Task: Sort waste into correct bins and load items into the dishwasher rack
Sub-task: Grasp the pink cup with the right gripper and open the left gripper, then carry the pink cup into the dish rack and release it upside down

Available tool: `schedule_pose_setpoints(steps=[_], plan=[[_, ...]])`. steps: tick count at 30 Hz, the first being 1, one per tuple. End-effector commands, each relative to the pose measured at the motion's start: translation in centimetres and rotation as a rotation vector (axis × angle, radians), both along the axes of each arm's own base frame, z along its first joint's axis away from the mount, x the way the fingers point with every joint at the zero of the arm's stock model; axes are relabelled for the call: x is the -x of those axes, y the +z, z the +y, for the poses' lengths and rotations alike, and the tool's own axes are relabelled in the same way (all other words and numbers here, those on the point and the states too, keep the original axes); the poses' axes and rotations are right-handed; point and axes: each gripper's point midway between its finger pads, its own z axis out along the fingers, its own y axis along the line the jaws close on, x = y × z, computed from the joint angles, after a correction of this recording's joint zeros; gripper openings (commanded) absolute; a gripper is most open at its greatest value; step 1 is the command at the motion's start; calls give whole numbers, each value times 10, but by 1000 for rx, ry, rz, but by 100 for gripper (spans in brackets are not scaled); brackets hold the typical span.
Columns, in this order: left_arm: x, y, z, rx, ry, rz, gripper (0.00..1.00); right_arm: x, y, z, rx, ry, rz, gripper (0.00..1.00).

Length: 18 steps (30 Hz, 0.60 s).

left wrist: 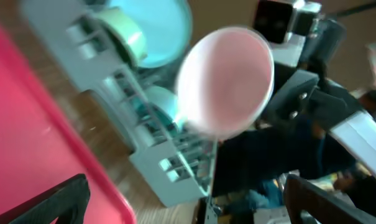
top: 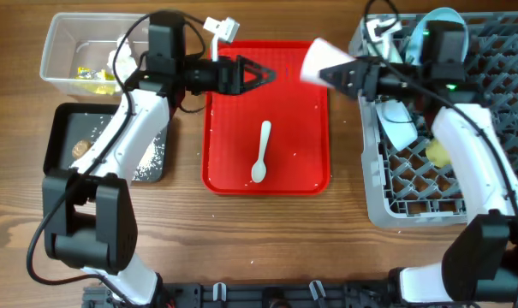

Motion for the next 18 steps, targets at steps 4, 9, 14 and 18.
schedule_pose_setpoints(steps=[4, 9, 14, 18], plan=[[-34, -76, 53, -438, 372, 96, 100, 5, 33, -102, 234, -442, -11, 61], [-33, -101, 60, -600, 447, 108, 100, 70, 56, -203, 579, -931, 151, 58], [-26, -117, 40, -642, 407, 112, 100, 118, 24, -252, 772, -1141, 424, 57], [-20, -128, 28, -699, 397, 94, 100, 142, 15, -282, 780, -1267, 545, 57]])
